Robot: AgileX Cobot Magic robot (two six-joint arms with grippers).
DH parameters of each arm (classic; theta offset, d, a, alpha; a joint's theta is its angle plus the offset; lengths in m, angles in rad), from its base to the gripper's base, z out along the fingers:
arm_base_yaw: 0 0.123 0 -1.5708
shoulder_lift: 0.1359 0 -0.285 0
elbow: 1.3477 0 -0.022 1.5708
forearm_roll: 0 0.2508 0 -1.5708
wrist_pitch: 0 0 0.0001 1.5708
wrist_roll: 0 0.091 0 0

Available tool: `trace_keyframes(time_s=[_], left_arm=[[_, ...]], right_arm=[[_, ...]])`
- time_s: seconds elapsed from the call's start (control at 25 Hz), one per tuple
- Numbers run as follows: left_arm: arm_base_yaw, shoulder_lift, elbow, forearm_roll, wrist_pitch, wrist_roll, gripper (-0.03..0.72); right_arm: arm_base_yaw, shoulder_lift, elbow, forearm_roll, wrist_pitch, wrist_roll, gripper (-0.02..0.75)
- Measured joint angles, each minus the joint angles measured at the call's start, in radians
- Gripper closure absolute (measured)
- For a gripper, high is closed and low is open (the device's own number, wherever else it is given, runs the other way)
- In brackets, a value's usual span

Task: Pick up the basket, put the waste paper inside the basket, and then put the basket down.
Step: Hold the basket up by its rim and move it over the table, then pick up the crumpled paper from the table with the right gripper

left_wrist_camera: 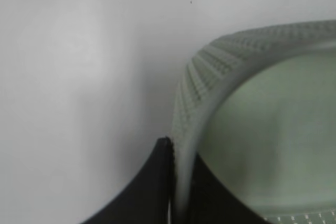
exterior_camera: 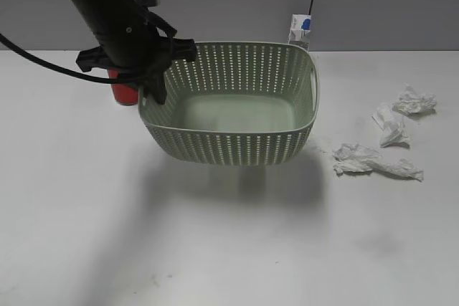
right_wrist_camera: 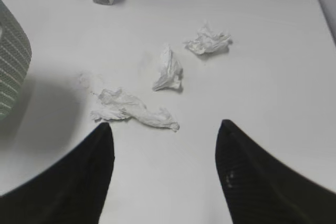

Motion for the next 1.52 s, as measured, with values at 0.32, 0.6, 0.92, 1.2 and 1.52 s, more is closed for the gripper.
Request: trace_keyframes(time_s=[0.32,0.6,0.92,1.2,1.52], left_arm=[[0.0,0.0,0.0,0.0,0.003,0.0,0.689],[0.0,0.0,0.0,0.001,0.042,0.0,0.689],[0.0,0.0,0.0,0.002,0.082,0.0,0.689],[0.0,0.0,0.0,0.003,0.094,0.0,0.689],[0.0,0.0,0.0,0.003,0.096,0.0,0.689]], right_arm=[[0.0,0.527,-0.237,0.134,0.043,-0.038,0.272],[0.094,0.916,-0.266,0.194,-0.054,-0.214,0.272],[0.199,1.127,-0.272,-0.047,-0.284,-0.18,0.272],[0.199,1.2,-0.273,-0.077,-0.342,-0.157,0.371],[0.204,1.106,-0.274,0.003,-0.295,-0.133,0.717]])
